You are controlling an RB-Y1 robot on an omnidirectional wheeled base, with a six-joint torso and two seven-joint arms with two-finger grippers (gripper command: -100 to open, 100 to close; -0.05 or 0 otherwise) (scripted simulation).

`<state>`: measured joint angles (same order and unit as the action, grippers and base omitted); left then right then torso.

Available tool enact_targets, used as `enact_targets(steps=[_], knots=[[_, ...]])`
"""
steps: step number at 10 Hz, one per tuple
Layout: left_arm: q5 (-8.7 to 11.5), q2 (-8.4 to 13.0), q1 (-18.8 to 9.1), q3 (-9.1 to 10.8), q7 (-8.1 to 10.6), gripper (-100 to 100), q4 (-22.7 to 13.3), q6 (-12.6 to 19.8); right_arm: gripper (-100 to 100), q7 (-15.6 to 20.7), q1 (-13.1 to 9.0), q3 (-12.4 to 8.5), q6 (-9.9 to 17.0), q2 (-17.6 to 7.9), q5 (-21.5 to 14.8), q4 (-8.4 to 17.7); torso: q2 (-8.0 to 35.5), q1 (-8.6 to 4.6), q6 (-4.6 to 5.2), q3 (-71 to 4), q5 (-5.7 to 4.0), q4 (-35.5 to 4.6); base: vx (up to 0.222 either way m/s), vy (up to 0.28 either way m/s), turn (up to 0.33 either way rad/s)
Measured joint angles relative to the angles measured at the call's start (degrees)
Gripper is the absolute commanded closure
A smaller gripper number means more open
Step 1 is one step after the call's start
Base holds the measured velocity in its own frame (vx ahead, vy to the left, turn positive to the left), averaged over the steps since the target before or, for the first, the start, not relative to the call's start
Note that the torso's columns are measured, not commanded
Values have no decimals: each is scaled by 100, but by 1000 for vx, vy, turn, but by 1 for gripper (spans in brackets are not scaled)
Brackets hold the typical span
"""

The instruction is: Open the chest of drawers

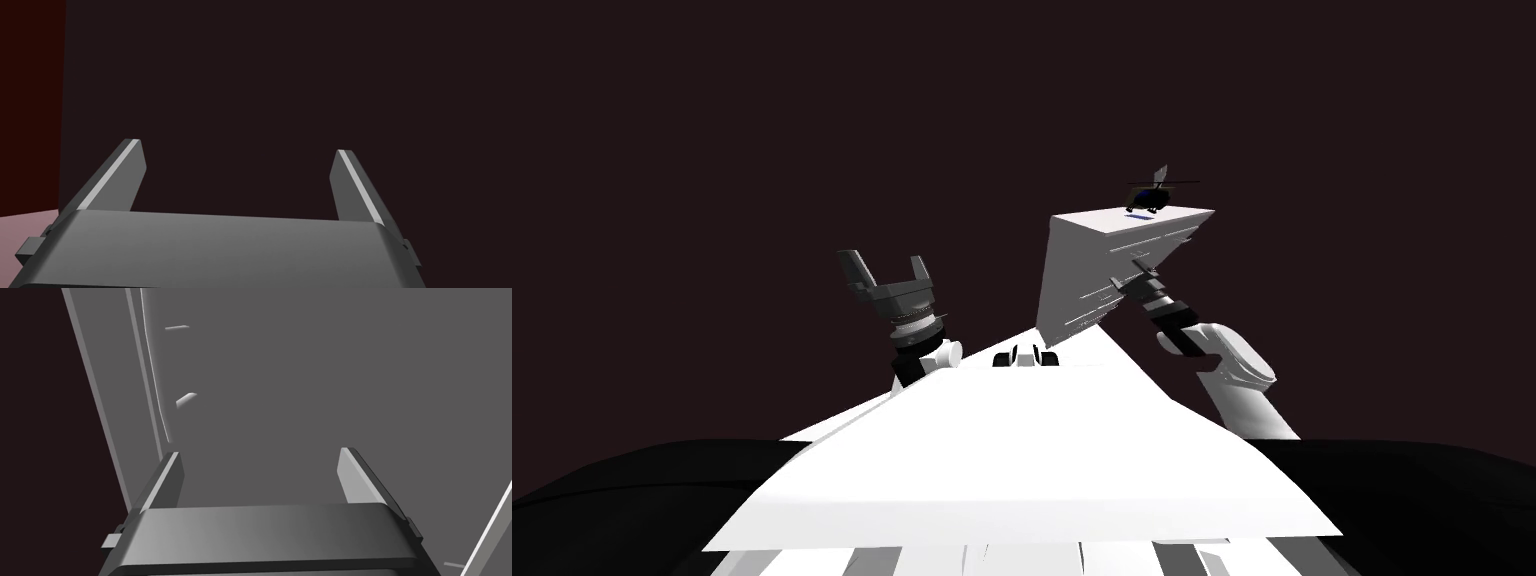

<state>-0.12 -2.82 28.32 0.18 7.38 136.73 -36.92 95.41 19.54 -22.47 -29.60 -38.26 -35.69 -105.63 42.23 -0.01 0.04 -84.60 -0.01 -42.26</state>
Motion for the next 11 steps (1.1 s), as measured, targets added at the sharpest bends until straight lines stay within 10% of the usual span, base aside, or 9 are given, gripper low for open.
enact_targets(steps=[9,10,11], knots=[[0,0,-2,-1,0,0,0,0,-100,-760,-1588,685,34,-684,-878,785,4,6,-11,3,3,-3,-6,19,-127],[0,0,-2,-1,0,0,0,0,100,-758,-1608,686,23,-684,-881,792,4,-3,-3,3,0,-2,11,-19,390],[0,1,-3,-1,0,0,-1,1,100,-654,-1456,502,-8,-586,-707,682,0,-8,-13,1,-1,-2,23,-59,206]])
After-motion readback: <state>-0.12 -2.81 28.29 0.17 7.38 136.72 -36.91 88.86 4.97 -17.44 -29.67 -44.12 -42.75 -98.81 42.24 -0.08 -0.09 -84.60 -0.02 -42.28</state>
